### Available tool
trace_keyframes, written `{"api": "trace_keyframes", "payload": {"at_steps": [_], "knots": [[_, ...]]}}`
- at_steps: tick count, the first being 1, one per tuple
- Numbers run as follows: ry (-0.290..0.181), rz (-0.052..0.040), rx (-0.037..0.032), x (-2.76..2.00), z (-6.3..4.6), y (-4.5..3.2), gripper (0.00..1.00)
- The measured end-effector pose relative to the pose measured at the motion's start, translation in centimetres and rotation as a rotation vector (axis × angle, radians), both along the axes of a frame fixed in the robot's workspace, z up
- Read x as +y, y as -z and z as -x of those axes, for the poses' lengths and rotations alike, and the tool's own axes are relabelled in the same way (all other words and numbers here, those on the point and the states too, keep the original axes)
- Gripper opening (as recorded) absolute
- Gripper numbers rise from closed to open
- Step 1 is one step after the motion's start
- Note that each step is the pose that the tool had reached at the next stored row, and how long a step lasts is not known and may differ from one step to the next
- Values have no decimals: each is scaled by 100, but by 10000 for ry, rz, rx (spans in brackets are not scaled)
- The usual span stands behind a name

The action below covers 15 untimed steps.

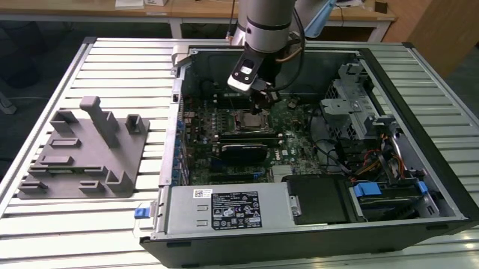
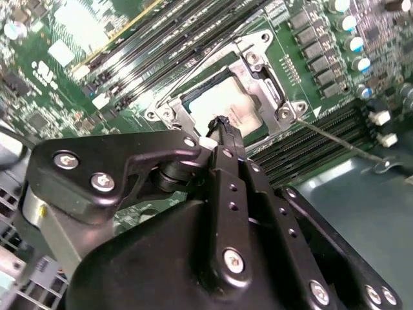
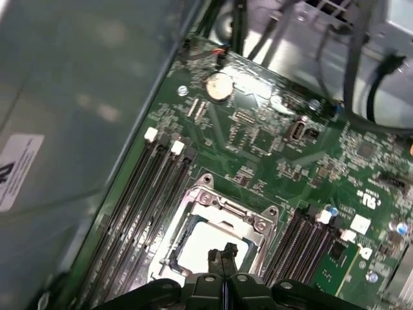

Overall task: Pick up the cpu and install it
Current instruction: 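Close the cpu cover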

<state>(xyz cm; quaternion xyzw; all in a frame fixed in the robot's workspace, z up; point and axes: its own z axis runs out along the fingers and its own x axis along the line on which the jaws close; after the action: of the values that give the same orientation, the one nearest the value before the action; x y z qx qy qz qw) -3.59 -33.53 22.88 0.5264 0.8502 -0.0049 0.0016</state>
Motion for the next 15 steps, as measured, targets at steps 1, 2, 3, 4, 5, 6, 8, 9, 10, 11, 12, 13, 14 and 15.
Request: {"api": "trace_keyframes", "payload": {"at_steps": [1,2,3,4,5,6,8,9,10,11,12,13,14,15], "knots": [[-179,0,0,0,0,0,11],[-359,0,0,0,0,1,11],[-539,0,0,0,0,1,11],[-718,0,0,0,0,2,11],[-899,0,0,0,0,2,11],[-1083,0,0,0,0,2,11],[-1453,-1,0,0,0,3,11],[-1634,0,0,0,0,4,11],[-1814,-1,0,0,0,4,11],[-1994,0,0,0,0,4,11],[-2174,0,0,0,0,5,11],[-2353,0,0,0,0,5,11],[-2550,0,0,0,0,6,11],[-2729,0,0,0,0,6,11]]}}
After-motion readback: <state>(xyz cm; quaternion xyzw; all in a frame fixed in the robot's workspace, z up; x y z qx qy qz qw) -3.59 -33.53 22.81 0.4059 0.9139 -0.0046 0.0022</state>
